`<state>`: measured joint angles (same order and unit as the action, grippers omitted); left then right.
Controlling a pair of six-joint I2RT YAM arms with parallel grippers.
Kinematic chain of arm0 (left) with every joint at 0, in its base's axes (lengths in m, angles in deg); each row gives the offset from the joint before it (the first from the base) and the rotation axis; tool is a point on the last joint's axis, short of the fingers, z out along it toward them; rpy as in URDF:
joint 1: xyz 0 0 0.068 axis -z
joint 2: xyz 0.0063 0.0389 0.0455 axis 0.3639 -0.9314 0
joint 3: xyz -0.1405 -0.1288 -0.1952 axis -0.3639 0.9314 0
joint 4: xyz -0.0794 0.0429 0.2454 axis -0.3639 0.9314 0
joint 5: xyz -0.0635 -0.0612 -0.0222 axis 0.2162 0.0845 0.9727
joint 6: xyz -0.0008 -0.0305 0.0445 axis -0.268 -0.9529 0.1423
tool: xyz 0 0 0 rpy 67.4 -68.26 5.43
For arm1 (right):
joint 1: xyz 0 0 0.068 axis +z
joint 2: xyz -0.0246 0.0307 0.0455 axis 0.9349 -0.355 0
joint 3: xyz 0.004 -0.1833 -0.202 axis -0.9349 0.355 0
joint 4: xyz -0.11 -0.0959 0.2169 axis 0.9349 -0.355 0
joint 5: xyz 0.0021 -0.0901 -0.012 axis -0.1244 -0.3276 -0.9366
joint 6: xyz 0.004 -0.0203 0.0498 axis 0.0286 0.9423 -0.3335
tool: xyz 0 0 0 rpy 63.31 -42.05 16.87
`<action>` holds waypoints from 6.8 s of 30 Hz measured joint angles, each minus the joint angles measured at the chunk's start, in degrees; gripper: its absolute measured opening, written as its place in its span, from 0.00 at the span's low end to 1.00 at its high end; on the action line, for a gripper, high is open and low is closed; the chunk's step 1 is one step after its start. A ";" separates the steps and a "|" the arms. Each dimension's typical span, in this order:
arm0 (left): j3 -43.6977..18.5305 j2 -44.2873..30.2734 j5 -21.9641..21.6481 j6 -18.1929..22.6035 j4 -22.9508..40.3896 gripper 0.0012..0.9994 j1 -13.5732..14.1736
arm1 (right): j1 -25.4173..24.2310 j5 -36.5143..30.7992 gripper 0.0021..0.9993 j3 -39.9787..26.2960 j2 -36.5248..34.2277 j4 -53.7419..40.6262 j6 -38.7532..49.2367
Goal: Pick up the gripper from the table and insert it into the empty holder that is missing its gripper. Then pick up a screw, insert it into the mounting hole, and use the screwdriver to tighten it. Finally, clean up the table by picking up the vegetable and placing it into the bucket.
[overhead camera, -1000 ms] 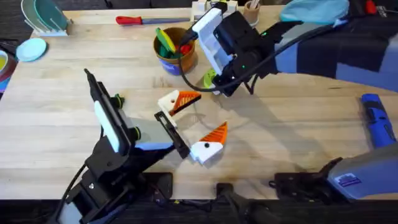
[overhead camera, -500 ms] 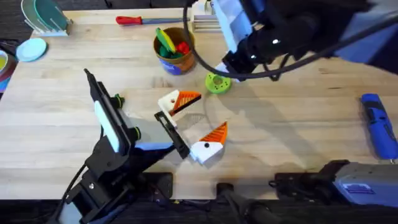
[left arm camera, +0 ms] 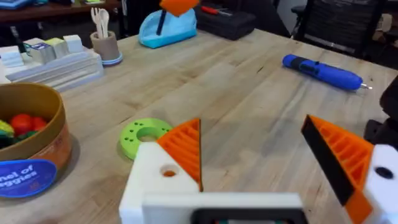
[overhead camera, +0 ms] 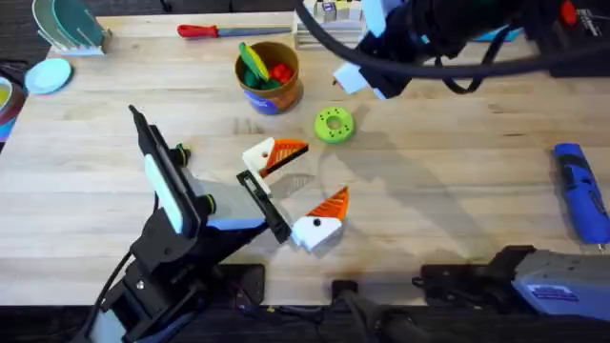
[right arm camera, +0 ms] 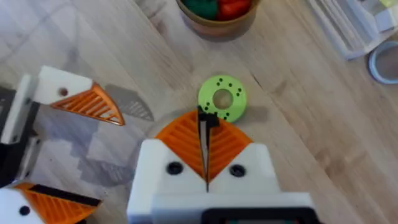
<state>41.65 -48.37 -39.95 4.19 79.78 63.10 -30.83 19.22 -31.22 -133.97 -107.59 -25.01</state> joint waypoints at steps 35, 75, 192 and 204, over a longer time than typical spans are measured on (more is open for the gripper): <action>-0.01 0.00 0.01 0.17 0.00 0.99 0.00 | 19.45 0.02 0.00 -2.05 -2.45 -0.57 0.39; -0.01 0.00 -0.03 -0.14 0.48 0.99 0.00 | 21.46 0.00 0.00 -2.36 -6.95 1.00 0.39; -0.02 0.01 0.01 0.17 -0.82 0.84 0.00 | -13.12 28.07 0.99 17.86 28.93 -14.25 2.35; -0.02 0.00 0.01 0.57 0.05 0.00 0.00 | -13.12 28.06 0.99 17.88 28.51 -11.06 8.02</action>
<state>41.62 -48.37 -39.93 4.76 79.83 63.10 -43.95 47.28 -13.33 -105.46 -118.65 -16.99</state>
